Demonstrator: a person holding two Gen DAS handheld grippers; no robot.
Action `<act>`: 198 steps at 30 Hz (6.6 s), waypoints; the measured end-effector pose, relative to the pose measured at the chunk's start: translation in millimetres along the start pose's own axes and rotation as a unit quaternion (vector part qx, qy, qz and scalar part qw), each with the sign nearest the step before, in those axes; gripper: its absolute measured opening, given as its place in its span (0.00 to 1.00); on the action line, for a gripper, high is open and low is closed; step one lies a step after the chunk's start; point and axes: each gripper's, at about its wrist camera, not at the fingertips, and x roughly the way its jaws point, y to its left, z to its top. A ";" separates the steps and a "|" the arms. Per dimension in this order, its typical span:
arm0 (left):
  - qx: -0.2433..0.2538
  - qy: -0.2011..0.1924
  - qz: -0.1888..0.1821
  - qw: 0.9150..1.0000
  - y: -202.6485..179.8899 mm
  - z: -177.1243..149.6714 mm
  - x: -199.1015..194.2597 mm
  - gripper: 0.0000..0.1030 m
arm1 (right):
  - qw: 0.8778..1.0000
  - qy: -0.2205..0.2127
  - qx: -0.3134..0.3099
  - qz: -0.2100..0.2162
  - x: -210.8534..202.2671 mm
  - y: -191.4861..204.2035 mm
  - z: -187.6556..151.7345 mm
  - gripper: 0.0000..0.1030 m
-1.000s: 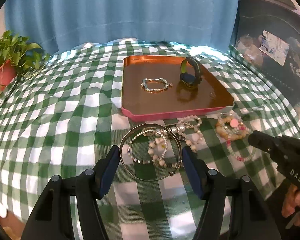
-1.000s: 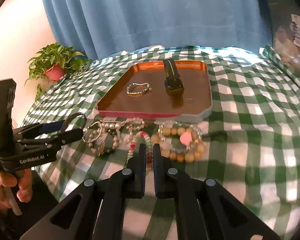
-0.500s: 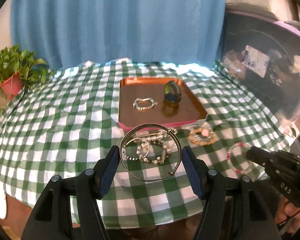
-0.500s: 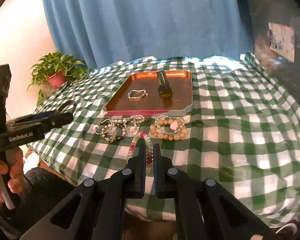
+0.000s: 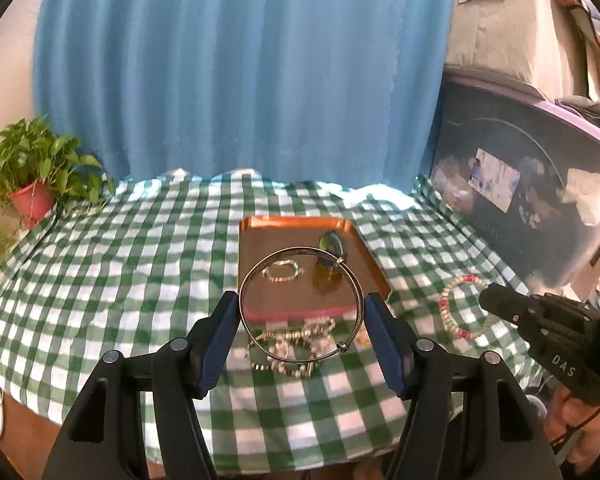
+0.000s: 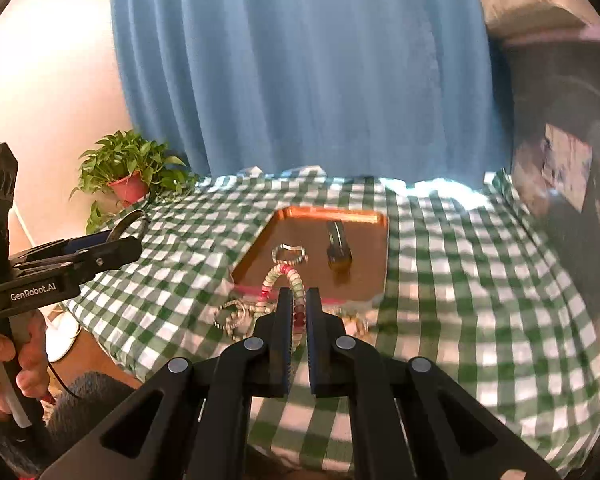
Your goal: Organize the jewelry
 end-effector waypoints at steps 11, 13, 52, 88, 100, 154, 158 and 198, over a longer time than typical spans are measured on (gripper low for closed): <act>0.012 -0.004 0.000 1.000 -4.4 18.9 40.0 0.62 | 1.000 -0.003 0.002 0.006 28.8 -5.0 16.3 0.06; 0.015 -0.004 0.004 1.000 -3.9 20.7 51.6 0.62 | 1.000 -0.001 0.007 0.007 37.6 -9.2 17.0 0.06; -0.050 0.158 0.031 0.986 46.1 6.4 314.2 0.62 | 0.988 0.125 0.087 -0.006 276.2 -91.9 11.6 0.06; -0.004 0.225 0.067 0.972 12.7 -19.0 310.4 0.82 | 0.985 0.154 0.061 -0.037 264.1 -77.4 -0.5 0.46; -0.004 0.201 0.072 0.977 9.4 -8.9 284.8 0.82 | 0.984 0.151 0.079 -0.041 258.2 -85.7 -0.9 0.62; 0.010 0.039 0.045 0.998 -43.4 -62.1 -48.6 0.82 | 0.998 0.040 0.027 -0.048 -42.0 57.4 -49.9 0.78; 0.008 0.046 0.044 0.998 -41.1 -64.4 -32.4 0.82 | 0.998 0.046 0.030 -0.039 -27.2 51.5 -52.4 0.77; 0.019 0.145 0.000 0.989 42.8 -95.8 192.5 0.16 | 0.992 0.119 0.035 -0.011 156.8 -67.0 -60.1 0.27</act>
